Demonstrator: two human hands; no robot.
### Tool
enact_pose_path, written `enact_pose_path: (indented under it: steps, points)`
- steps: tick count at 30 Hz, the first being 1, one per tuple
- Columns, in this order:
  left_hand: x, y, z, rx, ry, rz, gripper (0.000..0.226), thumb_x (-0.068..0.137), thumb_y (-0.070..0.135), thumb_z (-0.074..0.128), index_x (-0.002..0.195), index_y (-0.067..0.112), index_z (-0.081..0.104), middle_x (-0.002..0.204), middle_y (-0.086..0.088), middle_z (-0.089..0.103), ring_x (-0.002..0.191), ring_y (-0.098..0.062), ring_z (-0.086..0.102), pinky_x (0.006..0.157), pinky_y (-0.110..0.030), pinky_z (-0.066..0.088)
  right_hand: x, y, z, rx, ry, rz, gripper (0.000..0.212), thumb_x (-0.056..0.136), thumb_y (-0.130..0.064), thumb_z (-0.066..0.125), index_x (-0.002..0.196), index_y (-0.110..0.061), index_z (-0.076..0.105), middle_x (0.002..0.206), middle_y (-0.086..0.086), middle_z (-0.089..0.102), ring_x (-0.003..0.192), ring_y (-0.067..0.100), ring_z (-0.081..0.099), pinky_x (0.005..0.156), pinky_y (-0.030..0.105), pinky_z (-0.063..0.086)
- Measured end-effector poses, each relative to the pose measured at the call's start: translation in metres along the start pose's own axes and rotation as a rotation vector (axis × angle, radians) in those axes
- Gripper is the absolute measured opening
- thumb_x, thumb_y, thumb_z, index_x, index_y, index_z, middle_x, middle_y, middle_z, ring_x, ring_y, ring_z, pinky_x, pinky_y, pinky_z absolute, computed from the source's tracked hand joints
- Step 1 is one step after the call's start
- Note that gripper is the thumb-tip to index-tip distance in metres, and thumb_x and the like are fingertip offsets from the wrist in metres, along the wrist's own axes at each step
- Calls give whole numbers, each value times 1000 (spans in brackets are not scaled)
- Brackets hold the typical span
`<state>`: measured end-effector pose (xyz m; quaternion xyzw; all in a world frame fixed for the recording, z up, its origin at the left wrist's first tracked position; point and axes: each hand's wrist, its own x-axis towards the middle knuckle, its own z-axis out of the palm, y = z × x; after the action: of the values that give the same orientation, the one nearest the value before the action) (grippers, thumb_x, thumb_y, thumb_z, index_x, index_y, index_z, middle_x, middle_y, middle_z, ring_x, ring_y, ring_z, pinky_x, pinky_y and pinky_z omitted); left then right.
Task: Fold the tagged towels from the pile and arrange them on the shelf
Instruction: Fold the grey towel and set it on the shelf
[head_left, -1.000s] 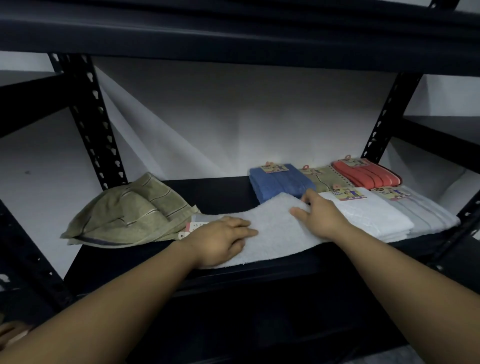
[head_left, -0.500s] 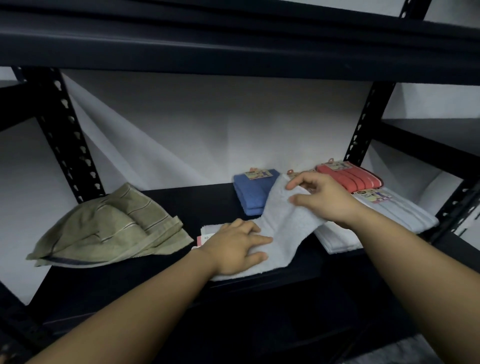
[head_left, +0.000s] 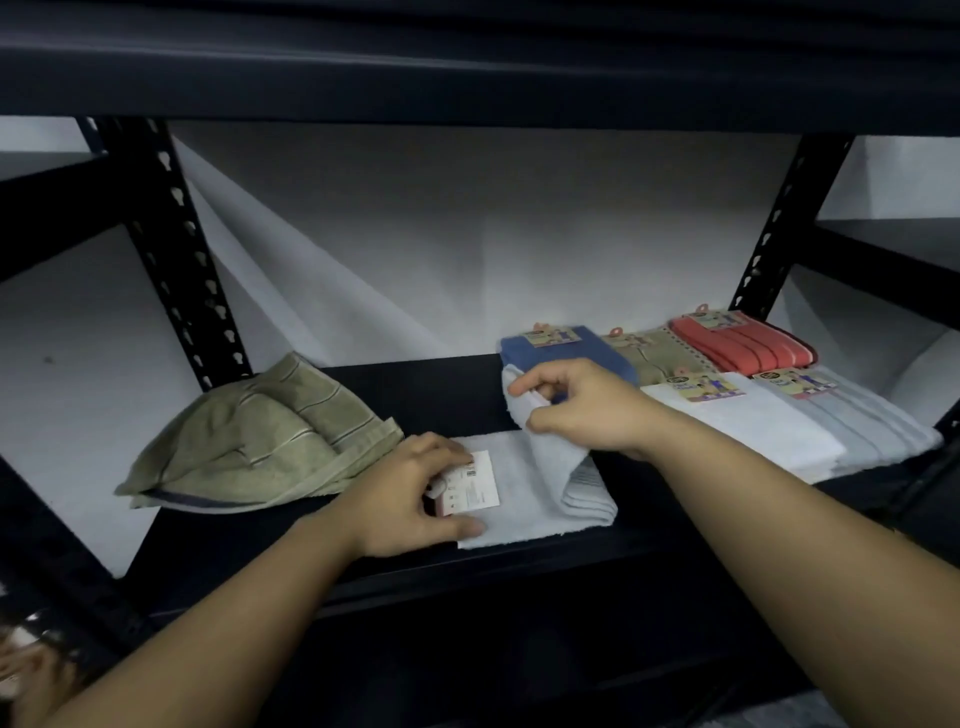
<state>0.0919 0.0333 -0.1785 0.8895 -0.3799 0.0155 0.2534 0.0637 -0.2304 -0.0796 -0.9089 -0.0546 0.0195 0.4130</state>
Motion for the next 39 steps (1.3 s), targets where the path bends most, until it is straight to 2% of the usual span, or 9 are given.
enact_pose_path:
  steps: [8, 12, 16, 19, 24, 28, 32, 36, 39]
  points:
    - [-12, 8, 3, -147, 30, -76, 117, 57, 76, 86, 154, 35, 34, 143, 24, 48, 124, 13, 47, 100, -9, 38, 13, -8, 60, -178, -120, -17, 42, 83, -19, 77, 122, -31, 69, 94, -13, 68, 72, -2, 59, 68, 18, 44]
    - [-14, 7, 4, -233, 35, -121, 135, 51, 77, 88, 159, 33, 22, 154, 23, 40, 137, 10, 41, 112, -19, 40, 12, -10, 74, -198, -120, -15, 42, 83, -22, 79, 123, -30, 69, 98, -8, 72, 75, 0, 62, 68, 16, 47]
    - [-15, 5, 3, -211, 42, -134, 141, 48, 81, 87, 160, 30, 17, 151, 20, 35, 137, 6, 39, 112, -23, 39, 6, -12, 81, -150, -126, -8, 44, 83, -30, 85, 124, -30, 68, 101, -8, 68, 78, 1, 65, 79, 22, 56]
    - [-15, 5, 3, -193, 44, -118, 137, 50, 80, 87, 159, 32, 20, 149, 21, 32, 135, 8, 36, 109, -16, 35, 0, -10, 81, 68, -143, 33, 43, 86, -24, 85, 125, -24, 67, 104, 2, 69, 62, 6, 68, 66, 26, 61]
    - [-14, 2, 3, -182, 42, -120, 130, 60, 87, 75, 163, 27, 22, 161, 18, 19, 145, 1, 29, 119, -28, 34, -1, 6, 74, 27, -26, -3, 40, 86, -36, 82, 124, -36, 68, 108, -8, 69, 93, 8, 70, 83, 37, 63]
    - [-13, 3, 6, -112, 27, -112, 116, 70, 90, 62, 162, 28, 27, 165, 22, 16, 146, 1, 31, 119, -31, 36, -3, 33, 66, -328, 92, -52, 50, 93, -47, 71, 138, -28, 61, 129, -7, 61, 126, 12, 51, 111, 33, 42]
    - [-10, 4, 8, -7, 4, -112, 117, 70, 94, 57, 162, 28, 28, 168, 19, 20, 147, -1, 31, 121, -32, 33, -8, 51, 66, -475, 7, -5, 73, 101, -59, 51, 161, -21, 36, 167, 1, 29, 154, 18, 20, 124, 32, 18]
    - [-10, 2, 11, 29, -7, -100, 118, 69, 96, 55, 162, 28, 27, 168, 15, 23, 149, -4, 29, 122, -30, 28, -8, 61, 64, -455, -111, 85, 88, 100, -71, 36, 167, -24, 3, 173, 2, -11, 159, 16, -13, 129, 37, 2]
    - [-10, 2, 10, 23, -7, -96, 119, 68, 96, 55, 162, 28, 28, 167, 15, 26, 148, -3, 29, 122, -30, 29, -6, 59, 62, -525, -201, 133, 93, 99, -75, 26, 164, -21, -13, 169, 4, -25, 156, 18, -23, 129, 42, -4]
